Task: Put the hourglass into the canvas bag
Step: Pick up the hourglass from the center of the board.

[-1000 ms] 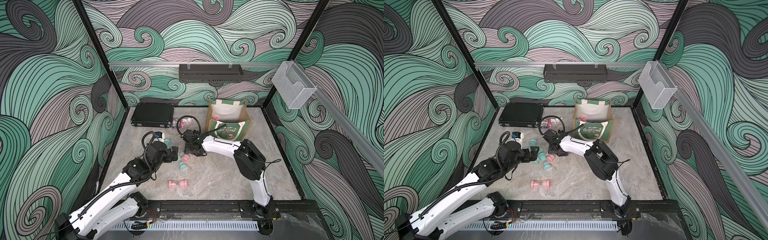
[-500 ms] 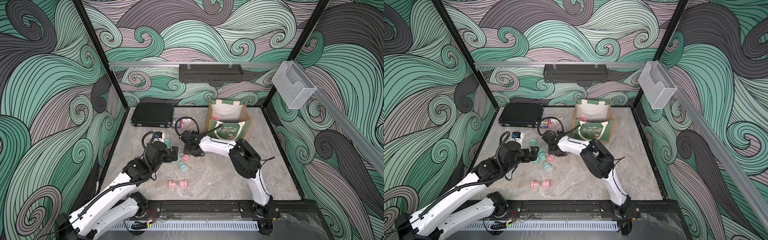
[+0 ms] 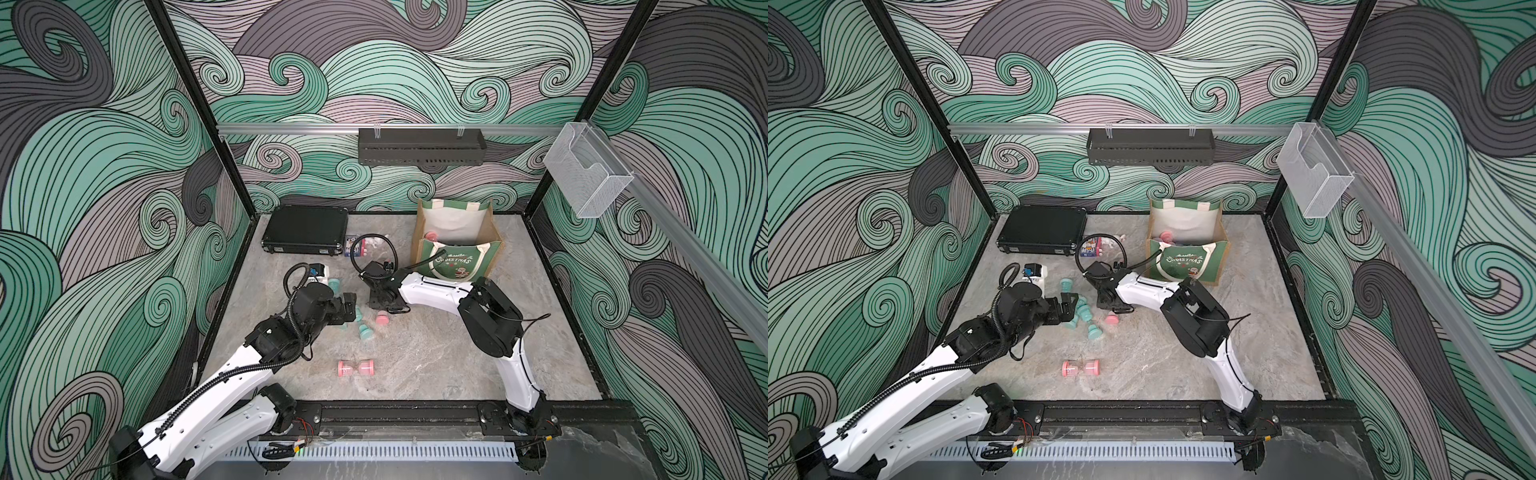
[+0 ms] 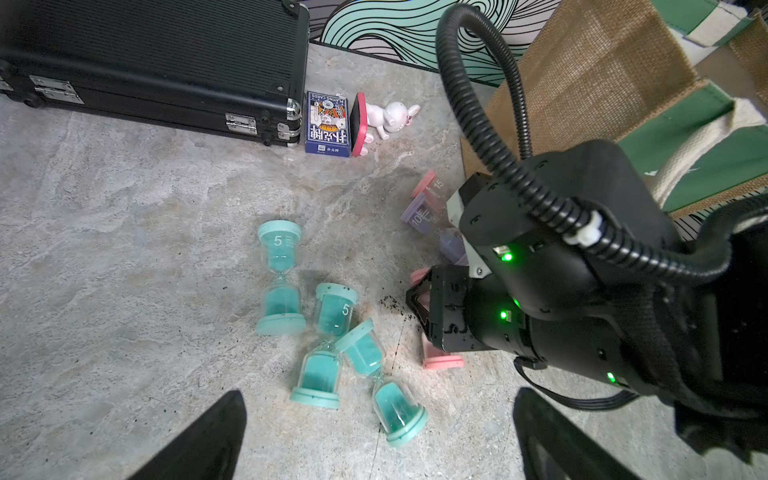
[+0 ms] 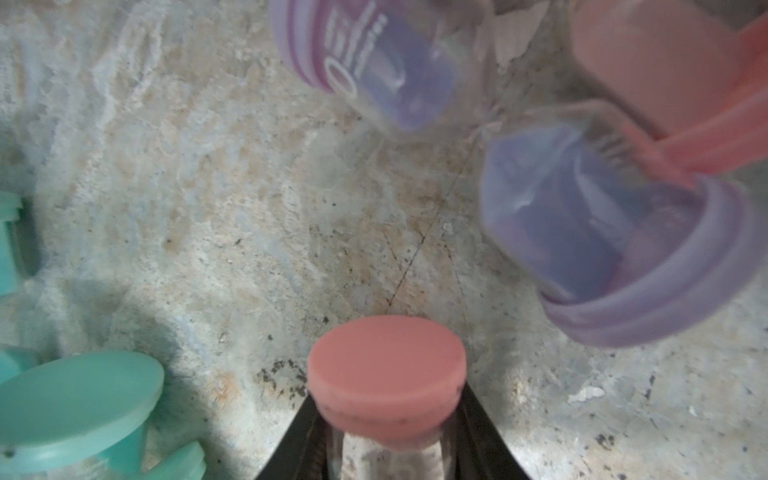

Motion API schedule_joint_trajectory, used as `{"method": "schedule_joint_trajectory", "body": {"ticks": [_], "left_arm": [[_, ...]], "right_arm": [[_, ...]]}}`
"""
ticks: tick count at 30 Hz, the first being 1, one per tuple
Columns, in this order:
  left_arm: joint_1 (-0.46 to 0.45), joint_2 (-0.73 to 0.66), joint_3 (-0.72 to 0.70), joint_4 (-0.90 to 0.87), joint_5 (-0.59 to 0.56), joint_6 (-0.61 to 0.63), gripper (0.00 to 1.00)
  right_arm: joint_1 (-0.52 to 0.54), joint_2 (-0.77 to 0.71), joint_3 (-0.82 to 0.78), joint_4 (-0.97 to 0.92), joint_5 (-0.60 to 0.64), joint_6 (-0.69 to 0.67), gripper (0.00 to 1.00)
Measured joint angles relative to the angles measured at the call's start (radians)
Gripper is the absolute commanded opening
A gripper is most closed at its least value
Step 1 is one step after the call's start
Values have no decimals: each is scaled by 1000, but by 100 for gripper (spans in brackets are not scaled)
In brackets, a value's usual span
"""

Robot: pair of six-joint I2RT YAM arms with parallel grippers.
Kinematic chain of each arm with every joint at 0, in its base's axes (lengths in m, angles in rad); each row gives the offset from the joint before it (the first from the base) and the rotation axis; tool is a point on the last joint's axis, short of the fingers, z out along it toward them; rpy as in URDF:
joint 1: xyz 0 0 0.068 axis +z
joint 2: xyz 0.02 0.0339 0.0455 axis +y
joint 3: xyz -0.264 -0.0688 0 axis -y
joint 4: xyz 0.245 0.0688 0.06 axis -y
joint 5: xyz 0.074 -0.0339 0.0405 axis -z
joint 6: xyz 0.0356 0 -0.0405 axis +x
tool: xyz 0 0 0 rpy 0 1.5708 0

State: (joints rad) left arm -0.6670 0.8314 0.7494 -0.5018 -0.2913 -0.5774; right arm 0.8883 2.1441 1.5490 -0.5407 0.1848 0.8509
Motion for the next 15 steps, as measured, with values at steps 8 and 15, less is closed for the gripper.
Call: {"method": "schedule_joint_trajectory", "body": {"ticks": [8,15], "left_arm": [[3,-5,2,1,0,0,99],[3,-6,26,-2,3,5,99]], "right_arm": [[0,-67,-34,7,6,-57,30],[0,-191,-66,11,27,-110,29]]}}
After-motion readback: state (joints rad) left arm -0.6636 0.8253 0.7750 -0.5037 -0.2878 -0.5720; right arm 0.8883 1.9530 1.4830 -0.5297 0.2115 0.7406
